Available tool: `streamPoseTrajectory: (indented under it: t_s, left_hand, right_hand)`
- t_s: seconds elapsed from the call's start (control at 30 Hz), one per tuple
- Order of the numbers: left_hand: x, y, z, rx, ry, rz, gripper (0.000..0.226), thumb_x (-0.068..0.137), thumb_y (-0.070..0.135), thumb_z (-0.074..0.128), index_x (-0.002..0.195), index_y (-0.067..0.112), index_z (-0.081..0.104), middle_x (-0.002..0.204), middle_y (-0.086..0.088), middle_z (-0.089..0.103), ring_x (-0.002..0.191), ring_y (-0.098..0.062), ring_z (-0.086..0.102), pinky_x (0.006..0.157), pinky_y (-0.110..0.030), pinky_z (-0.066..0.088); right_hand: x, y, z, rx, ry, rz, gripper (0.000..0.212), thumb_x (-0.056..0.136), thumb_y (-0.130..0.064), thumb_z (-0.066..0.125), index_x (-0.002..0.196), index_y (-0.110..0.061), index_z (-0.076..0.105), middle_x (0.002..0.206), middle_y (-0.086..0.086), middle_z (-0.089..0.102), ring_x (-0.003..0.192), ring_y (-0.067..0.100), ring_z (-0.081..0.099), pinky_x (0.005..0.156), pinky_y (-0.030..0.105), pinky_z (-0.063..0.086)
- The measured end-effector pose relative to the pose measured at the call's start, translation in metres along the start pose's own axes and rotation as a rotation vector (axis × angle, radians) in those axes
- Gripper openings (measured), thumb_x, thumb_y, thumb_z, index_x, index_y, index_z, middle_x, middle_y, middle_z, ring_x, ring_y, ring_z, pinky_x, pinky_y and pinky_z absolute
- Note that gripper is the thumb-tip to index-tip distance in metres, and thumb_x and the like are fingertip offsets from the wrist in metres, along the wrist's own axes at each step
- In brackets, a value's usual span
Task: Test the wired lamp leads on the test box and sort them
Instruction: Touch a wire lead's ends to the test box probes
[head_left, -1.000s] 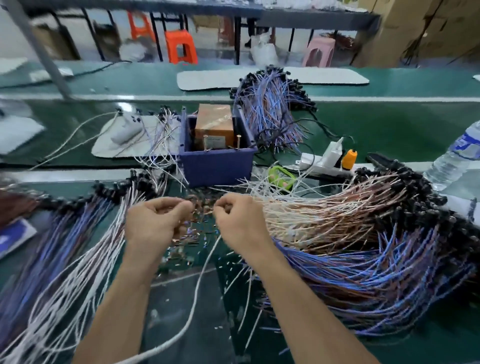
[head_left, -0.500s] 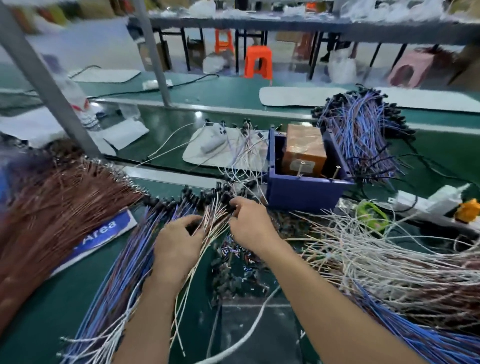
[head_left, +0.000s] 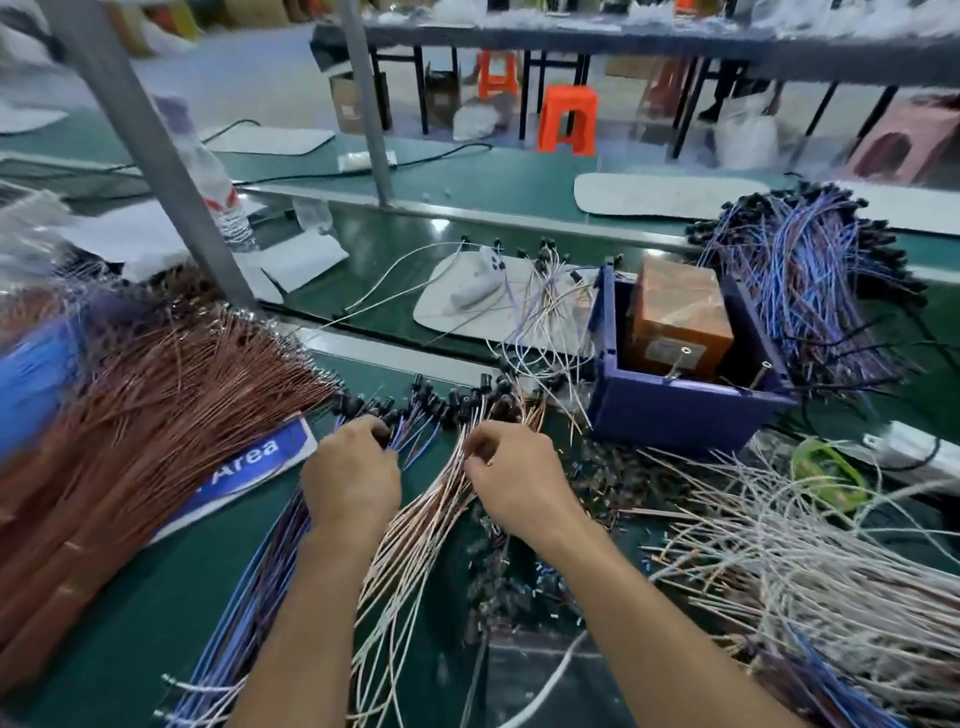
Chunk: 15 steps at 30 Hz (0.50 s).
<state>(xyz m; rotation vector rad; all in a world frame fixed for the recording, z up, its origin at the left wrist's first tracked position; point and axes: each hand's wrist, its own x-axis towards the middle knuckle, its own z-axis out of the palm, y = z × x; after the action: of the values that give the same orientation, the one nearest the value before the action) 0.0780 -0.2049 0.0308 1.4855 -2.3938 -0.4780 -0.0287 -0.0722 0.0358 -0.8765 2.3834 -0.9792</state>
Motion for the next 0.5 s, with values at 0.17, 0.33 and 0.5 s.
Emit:
streamPoseTrajectory:
  t_s: [0.17, 0.33, 0.5]
  left_hand:
    - [-0.002, 0.001, -0.01, -0.178, 0.144, -0.041, 0.02, 0.098, 0.015, 0.065, 0.105, 0.025, 0.08, 0.086, -0.007, 0.077, 0.071, -0.027, 0.065, 0.065, -0.035, 0.056]
    - [-0.036, 0.03, -0.037, -0.628, 0.176, 0.151, 0.027, 0.091, 0.015, 0.076, 0.1, 0.04, 0.077, 0.079, 0.016, 0.076, 0.071, -0.002, 0.069, 0.068, -0.021, 0.059]
    - [-0.082, 0.077, -0.044, -1.085, -0.463, 0.368, 0.033, 0.085, -0.001, 0.077, 0.095, 0.03, 0.082, 0.087, 0.0, 0.08, 0.077, -0.017, 0.077, 0.068, -0.027, 0.061]
  right_hand:
    - [-0.011, 0.005, -0.01, 0.057, 0.005, 0.009, 0.015, 0.095, -0.025, 0.06, 0.094, -0.036, 0.069, 0.09, -0.017, 0.068, 0.066, 0.002, 0.064, 0.057, 0.016, 0.046]
    - [-0.032, 0.002, -0.029, 0.44, 0.018, 0.003, 0.013, 0.094, -0.025, 0.067, 0.089, -0.028, 0.078, 0.084, -0.006, 0.076, 0.073, 0.006, 0.067, 0.068, 0.026, 0.054]
    - [-0.073, -0.008, -0.053, 1.054, 0.057, -0.066, 0.026, 0.103, -0.025, 0.055, 0.095, -0.026, 0.08, 0.095, 0.005, 0.079, 0.089, 0.015, 0.075, 0.073, 0.022, 0.058]
